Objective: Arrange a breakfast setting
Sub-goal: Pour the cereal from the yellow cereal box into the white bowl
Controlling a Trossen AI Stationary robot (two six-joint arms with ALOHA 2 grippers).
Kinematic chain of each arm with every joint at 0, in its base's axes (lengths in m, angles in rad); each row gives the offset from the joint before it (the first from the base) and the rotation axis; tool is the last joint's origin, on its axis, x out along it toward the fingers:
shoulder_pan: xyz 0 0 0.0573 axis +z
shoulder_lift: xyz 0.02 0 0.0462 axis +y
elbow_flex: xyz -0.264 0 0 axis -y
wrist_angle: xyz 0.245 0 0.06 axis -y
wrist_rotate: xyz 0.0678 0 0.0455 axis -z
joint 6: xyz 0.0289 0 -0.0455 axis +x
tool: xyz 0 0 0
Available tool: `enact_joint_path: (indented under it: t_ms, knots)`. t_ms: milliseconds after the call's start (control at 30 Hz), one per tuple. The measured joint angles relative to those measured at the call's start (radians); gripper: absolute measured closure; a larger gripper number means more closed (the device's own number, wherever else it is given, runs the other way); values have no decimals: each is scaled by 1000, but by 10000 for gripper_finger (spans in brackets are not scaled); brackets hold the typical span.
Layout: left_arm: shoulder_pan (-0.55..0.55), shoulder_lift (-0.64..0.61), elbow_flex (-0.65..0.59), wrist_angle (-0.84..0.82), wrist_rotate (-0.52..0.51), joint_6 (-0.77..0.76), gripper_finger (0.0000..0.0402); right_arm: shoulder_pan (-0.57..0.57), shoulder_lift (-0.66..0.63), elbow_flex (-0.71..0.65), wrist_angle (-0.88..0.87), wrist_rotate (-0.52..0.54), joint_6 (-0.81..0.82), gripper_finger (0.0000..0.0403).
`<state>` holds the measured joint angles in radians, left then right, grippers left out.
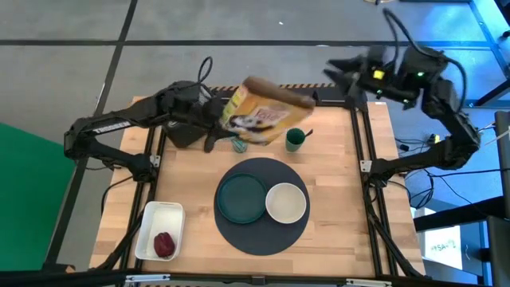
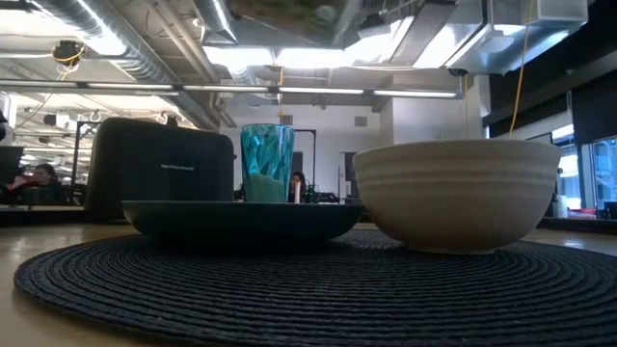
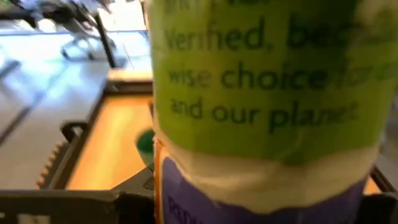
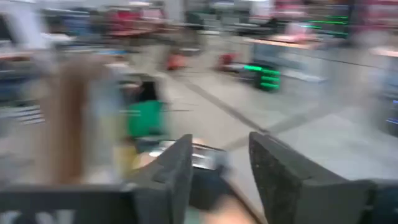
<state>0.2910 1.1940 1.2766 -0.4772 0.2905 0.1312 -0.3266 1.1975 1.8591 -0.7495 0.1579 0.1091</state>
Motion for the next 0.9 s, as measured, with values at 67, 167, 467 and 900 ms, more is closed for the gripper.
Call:
enact_joint_path:
  t_ms: [67,167,467,900]
  knots:
    - [-21,-33,0,-113,-2,37,235,-1,-17,0,-65,106,47,225]
    - [-74,-71,0,-269,-34,100,235,-1,-24,0,-176,158,170,213]
    - [-297,-56,0,-552,-352,150,234,40,30,-4,-542,168,441,210]
    - [-527,225,36,-573,-645,81,234,319,73,-4,-802,201,537,210]
